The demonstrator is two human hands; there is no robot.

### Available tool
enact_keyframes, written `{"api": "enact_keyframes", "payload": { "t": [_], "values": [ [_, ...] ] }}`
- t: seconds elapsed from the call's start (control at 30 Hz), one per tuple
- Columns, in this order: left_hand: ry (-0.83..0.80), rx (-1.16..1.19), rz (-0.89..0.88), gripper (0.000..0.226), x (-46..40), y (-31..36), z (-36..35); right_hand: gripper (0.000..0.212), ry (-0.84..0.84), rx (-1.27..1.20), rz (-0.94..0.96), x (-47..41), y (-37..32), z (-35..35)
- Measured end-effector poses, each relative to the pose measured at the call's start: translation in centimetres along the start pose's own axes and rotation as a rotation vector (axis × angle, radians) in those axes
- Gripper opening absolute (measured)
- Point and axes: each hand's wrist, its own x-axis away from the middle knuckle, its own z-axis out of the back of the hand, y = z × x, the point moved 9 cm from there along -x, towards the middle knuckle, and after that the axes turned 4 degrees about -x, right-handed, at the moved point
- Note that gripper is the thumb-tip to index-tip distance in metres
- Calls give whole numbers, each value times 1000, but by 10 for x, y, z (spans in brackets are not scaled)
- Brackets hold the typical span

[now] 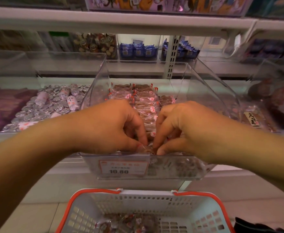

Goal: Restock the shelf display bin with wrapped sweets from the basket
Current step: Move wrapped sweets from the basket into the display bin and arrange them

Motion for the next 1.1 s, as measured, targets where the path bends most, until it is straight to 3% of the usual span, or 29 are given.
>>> {"api": "enact_keyframes", "payload": {
  "t": [0.1,0.17,0.2,0.3,0.43,0.6,0.77,0.93,1.03,1.1],
  "values": [
    [-24,64,7,8,1,0,-1,14,-2,-51,-13,0,4,-1],
    [-26,55,24,32,1,-1,-1,19,38,-54,-20,0,5,0],
    [-34,42,23,33,1,1,-3,24,58,-47,-26,0,5,0],
    [-3,19,52,12,0,-2,-3,36,98,-19,-47,0,7,5],
    [57,47,138,29,-2,-13,0,29,90,-2,-43,3,10,11],
    [66,24,180,27,-5,-18,-2,16,-36,-41,-79,1,16,0],
    [65,-37,137,26,-1,-13,3,44,79,-42,-207,4,28,10],
    [208,-172,94,38,3,-9,16,57,42,-419,-542,17,54,-2],
    [92,-274,53,65,2,-2,5,49,-142,-972,-553,17,31,-25],
    [-20,-233,127,71,1,-10,-4,56,-222,-1126,-517,12,19,-29]
  ]
}}
